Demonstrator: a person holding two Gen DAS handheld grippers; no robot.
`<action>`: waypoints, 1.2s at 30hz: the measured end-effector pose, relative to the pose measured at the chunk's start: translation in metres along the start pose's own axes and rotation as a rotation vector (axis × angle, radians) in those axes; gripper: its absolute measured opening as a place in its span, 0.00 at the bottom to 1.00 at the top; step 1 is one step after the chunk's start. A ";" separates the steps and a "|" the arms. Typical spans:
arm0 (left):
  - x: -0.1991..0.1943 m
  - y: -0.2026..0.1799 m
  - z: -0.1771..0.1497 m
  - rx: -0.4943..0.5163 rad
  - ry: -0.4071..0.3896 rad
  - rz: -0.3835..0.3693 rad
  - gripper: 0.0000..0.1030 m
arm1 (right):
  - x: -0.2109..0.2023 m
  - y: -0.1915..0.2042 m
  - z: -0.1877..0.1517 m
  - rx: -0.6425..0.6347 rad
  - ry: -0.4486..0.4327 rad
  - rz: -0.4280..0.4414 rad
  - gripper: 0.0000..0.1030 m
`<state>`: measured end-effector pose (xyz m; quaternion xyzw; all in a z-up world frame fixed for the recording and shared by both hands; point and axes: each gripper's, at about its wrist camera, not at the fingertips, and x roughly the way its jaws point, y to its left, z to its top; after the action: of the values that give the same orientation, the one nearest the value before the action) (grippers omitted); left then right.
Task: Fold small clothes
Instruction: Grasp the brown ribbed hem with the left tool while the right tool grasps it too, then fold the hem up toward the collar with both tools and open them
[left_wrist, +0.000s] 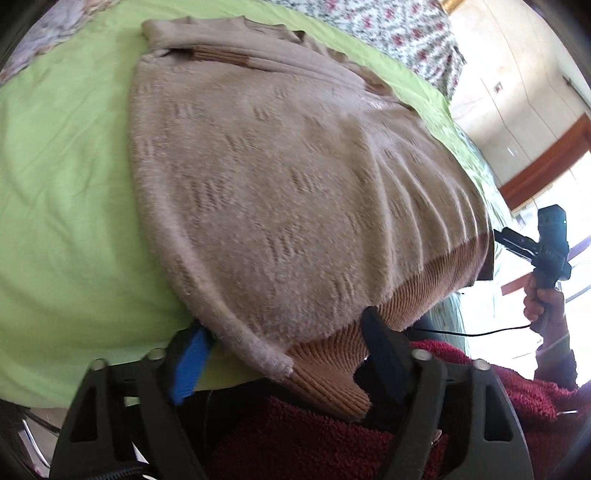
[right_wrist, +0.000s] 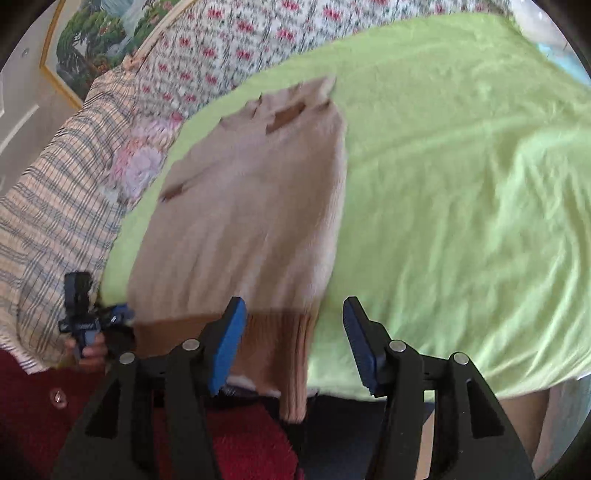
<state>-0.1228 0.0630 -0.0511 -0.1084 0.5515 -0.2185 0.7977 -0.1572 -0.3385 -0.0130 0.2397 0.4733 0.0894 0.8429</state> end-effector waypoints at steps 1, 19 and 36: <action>0.000 -0.002 0.000 0.019 -0.002 0.018 0.60 | 0.007 0.001 -0.002 -0.005 0.009 0.014 0.55; 0.008 0.012 -0.009 0.059 0.073 -0.075 0.31 | 0.018 -0.018 -0.003 0.028 0.051 0.200 0.11; -0.079 -0.027 -0.013 0.187 -0.217 -0.099 0.05 | -0.022 -0.007 -0.009 0.023 -0.122 0.378 0.08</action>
<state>-0.1648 0.0771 0.0205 -0.0838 0.4334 -0.2951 0.8474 -0.1771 -0.3501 -0.0033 0.3388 0.3689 0.2260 0.8355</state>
